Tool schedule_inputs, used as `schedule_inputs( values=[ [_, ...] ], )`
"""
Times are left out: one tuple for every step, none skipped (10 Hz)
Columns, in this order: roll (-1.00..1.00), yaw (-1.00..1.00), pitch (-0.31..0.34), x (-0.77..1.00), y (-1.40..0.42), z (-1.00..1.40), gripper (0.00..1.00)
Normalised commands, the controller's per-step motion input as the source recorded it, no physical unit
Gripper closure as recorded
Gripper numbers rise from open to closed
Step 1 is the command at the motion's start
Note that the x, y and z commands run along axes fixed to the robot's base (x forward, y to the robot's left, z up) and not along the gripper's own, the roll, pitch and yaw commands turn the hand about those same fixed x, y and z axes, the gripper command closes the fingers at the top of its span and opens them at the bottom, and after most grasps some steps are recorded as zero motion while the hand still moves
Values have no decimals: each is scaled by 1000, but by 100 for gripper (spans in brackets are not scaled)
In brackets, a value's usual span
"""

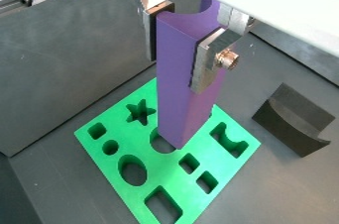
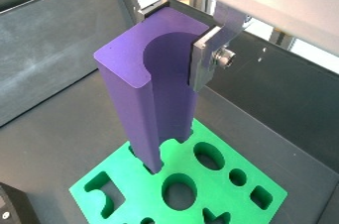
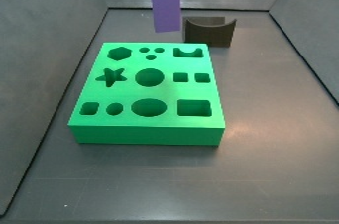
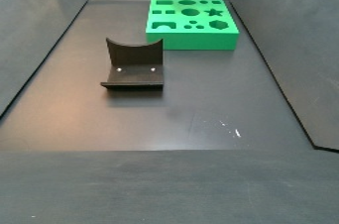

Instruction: Insert the arch object.

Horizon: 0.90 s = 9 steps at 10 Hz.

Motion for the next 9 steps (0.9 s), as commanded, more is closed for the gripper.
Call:
schedule_inputs(
  values=[
    [0,-11,0,0,0,0,100],
    [0,-1000,-1,0,0,0,100],
    [0,-1000,0,0,0,0,100],
    [-20,-1000,-84,6,0,20,100],
    [0,-923,-63,200,123,-54,100],
    [0,-829,-59,203,217,-91,100],
    [0,-737,-130,226,317,0,100],
    [0,-646,-140,229,400,0,100],
    [0,-540,-126,183,506,0,100]
  ],
)
